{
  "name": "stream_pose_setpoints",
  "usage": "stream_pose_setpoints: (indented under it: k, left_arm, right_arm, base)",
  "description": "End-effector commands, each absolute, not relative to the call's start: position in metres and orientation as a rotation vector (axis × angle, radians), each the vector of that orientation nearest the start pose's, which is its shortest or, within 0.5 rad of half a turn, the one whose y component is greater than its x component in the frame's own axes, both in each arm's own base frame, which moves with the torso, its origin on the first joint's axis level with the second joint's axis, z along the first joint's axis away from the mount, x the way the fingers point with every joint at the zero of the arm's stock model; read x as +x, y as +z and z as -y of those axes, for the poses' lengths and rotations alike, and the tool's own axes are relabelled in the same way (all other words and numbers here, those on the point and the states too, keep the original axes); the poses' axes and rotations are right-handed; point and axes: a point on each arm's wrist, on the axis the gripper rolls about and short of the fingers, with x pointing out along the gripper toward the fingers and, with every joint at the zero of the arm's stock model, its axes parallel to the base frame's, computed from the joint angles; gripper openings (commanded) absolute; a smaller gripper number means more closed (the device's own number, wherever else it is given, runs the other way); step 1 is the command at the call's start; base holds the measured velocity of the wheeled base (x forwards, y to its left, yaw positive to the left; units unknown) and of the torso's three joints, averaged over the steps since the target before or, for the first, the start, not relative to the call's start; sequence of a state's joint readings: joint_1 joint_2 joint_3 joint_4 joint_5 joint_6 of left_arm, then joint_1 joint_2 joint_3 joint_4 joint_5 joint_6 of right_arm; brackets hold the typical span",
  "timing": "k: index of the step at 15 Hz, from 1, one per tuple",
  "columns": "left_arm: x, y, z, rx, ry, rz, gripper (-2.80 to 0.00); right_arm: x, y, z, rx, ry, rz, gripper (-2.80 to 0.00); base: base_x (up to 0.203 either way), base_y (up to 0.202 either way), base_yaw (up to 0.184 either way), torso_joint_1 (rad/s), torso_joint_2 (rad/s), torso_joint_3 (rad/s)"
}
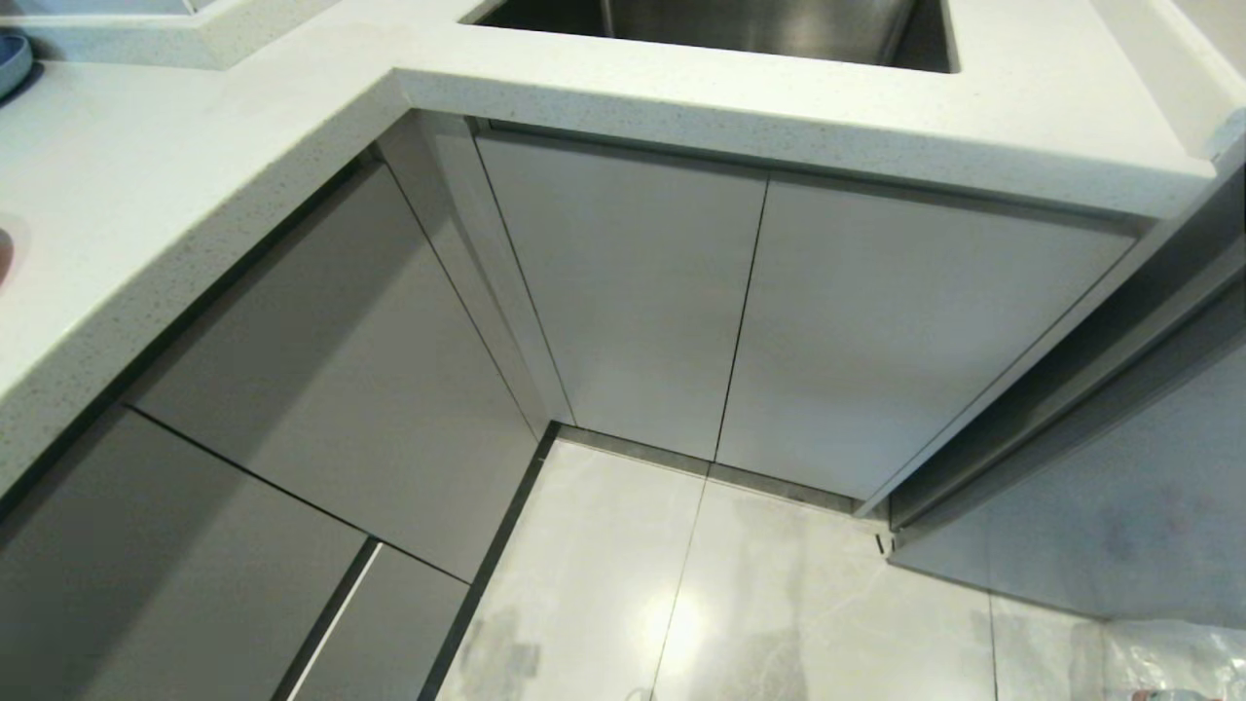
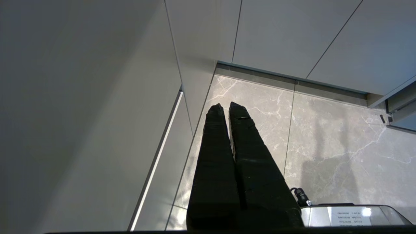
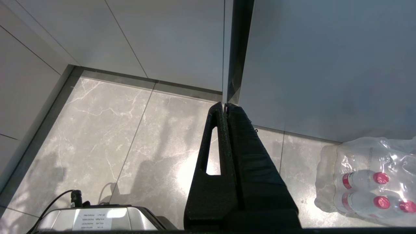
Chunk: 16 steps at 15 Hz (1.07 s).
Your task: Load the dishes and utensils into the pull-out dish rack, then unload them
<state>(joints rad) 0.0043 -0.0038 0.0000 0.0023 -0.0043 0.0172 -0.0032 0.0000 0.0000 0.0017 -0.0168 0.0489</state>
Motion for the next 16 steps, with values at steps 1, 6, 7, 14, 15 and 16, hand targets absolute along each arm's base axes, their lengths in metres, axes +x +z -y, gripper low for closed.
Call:
stream_pose_setpoints:
  k: [1, 6, 7, 14, 15, 16]
  left_arm:
    - [-0.0230, 0.0753, 0.0002, 0.018, 0.000, 0.002, -2.80]
    - [-0.0230, 0.0751, 0.0001, 0.015, 0.003, 0.000, -2.80]
    - [-0.0230, 0.0751, 0.0001, 0.015, 0.003, 0.000, -2.80]
    - [-0.0230, 0.0752, 0.0001, 0.012, 0.003, 0.001, -2.80]
    - [-0.0230, 0.0752, 0.0001, 0.012, 0.003, 0.001, -2.80]
    - [-0.0230, 0.0751, 0.0001, 0.012, 0.003, 0.000, -2.80]
  right_arm:
    - [-0.0227, 0.0749, 0.0003, 0.049, -0.020, -0.003, -2.80]
    - [-0.0227, 0.0749, 0.0003, 0.049, -0.020, -0.003, -2.80]
    - [-0.0227, 0.0749, 0.0003, 0.049, -0.020, -0.003, -2.80]
    - [-0.0227, 0.0749, 0.0003, 0.049, -0.020, -0.003, -2.80]
    - [-0.0227, 0.0749, 0.0003, 0.049, -0.020, -0.003, -2.80]
    - [-0.0227, 0.0749, 0.0003, 0.049, -0.020, -0.003, -2.80]
  base:
    - [0.000, 0.000, 0.000, 0.000, 0.00, 0.000]
    - [0.000, 0.000, 0.000, 0.004, 0.00, 0.079]
    - [0.000, 0.000, 0.000, 0.001, 0.01, 0.185]
    - [0.000, 0.000, 0.000, 0.003, 0.00, 0.201]
    - [0.000, 0.000, 0.000, 0.004, 0.00, 0.206]
    - [0.000, 0.000, 0.000, 0.006, 0.00, 0.209]
